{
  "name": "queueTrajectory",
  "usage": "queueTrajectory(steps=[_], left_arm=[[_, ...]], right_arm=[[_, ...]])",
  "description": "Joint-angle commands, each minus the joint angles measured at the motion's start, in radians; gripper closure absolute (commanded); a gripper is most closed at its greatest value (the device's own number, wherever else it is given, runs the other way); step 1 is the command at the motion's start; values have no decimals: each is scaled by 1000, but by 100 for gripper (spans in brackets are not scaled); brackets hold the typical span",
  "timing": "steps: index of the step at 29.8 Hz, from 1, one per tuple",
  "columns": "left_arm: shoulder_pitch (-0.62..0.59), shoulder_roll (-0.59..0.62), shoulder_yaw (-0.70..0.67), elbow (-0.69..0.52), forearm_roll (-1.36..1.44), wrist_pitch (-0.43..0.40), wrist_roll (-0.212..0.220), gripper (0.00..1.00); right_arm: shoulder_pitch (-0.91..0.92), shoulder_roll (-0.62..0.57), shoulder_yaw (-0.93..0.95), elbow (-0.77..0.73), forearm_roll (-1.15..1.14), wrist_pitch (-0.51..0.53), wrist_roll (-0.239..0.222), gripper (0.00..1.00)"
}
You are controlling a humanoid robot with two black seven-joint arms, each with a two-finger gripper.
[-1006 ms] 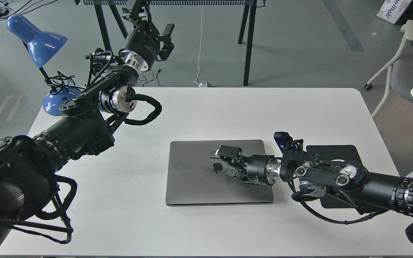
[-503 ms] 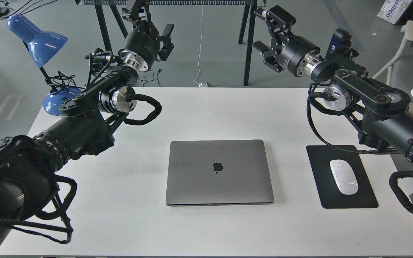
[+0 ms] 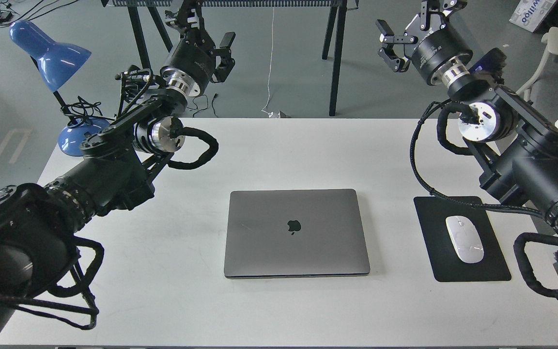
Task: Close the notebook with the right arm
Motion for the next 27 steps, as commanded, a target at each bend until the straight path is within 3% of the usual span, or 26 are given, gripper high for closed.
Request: queueTrajectory(steps=[1, 13, 27], left_arm=[[0, 0, 0, 0, 0, 0, 0, 0], [0, 0, 0, 0, 0, 0, 0, 0], [0, 0, 0, 0, -1, 0, 0, 0]], right_arm=[[-60, -30, 6, 92, 5, 20, 2, 0], [-117, -24, 18, 125, 5, -61, 3, 0], [-134, -14, 62, 132, 5, -67, 3, 0]])
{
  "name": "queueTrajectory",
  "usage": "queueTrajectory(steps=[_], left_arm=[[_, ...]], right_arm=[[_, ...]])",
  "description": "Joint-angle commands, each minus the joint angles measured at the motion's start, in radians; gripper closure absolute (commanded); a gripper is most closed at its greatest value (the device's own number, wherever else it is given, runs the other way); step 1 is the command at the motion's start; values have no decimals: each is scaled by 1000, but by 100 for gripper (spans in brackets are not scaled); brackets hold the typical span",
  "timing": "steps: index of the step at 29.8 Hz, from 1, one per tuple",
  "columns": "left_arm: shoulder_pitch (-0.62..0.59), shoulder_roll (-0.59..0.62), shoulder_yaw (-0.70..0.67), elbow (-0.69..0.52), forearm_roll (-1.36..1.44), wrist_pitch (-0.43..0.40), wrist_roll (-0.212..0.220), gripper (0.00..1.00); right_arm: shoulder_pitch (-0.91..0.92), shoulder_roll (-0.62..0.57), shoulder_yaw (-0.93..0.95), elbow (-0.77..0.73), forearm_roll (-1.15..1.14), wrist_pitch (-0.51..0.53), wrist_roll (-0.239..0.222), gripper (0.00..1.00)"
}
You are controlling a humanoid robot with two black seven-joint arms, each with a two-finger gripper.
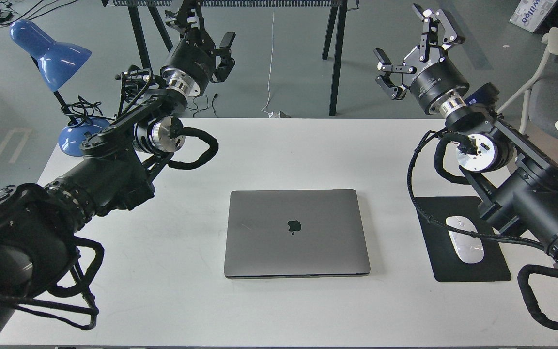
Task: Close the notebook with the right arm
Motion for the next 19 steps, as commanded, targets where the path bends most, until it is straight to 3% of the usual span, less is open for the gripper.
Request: queueTrajectory(steps=[1, 19], left_arm=[[0, 0, 0, 1, 1, 0, 0, 0], [0, 0, 0, -1, 1, 0, 0, 0]], right_arm=[[0, -3, 0, 0, 0, -1, -1, 0], [0, -15, 12, -2, 0, -1, -1, 0]])
